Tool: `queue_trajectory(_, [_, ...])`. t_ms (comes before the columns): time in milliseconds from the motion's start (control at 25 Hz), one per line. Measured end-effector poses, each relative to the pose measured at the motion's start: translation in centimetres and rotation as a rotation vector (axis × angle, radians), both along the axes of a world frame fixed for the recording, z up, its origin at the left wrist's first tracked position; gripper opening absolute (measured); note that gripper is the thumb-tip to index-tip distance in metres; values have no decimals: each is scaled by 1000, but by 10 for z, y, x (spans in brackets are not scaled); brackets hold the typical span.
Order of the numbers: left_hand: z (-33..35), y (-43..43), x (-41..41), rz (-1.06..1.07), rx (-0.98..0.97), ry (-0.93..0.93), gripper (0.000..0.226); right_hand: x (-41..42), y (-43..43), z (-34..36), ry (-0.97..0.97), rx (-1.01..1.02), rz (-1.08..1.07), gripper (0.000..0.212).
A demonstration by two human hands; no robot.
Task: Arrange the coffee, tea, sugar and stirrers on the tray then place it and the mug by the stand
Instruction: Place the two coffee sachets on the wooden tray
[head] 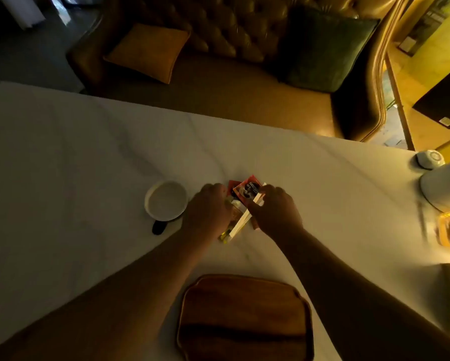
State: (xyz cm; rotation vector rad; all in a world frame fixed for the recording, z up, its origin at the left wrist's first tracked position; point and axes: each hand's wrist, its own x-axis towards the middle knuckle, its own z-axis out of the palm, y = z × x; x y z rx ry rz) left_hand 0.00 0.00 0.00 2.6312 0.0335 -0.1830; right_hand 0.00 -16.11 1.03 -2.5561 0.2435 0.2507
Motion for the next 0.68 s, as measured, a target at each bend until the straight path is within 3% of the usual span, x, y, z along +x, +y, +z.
queue_trajectory(240, [-28, -16, 58, -11, 114, 137, 46, 57, -13, -28, 159, -335, 158, 89])
queue_trajectory(360, [-33, -20, 71, -60, 122, 176, 59, 67, -19, -34, 177, -390, 202, 96])
queue_trajectory(480, [-32, -23, 83, -80, 80, 239, 59, 75, -24, -34, 207, -369, 197, 91])
queue_trajectory(680, [-30, -20, 92, -42, -6, 279, 20, 79, -34, -32, 202, -178, 109, 53])
